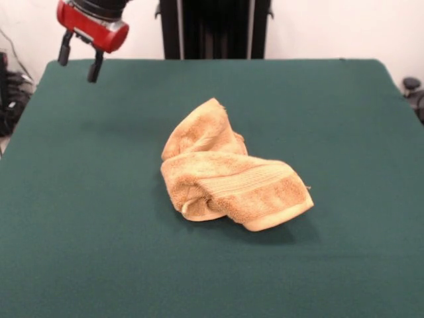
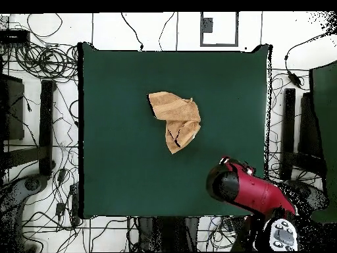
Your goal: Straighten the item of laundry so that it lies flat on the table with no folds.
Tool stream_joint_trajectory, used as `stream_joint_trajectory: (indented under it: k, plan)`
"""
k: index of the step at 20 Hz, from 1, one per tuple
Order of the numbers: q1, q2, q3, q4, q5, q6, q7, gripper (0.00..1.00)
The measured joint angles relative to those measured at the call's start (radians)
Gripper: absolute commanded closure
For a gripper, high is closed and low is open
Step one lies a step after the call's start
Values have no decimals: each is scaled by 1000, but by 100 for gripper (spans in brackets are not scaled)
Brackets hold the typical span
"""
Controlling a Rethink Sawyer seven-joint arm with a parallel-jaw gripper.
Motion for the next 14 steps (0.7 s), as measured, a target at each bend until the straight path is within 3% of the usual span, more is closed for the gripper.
stream_joint_trajectory:
  k: [14]
  plan:
    - [156,66,-2,0,89,60,0,0]
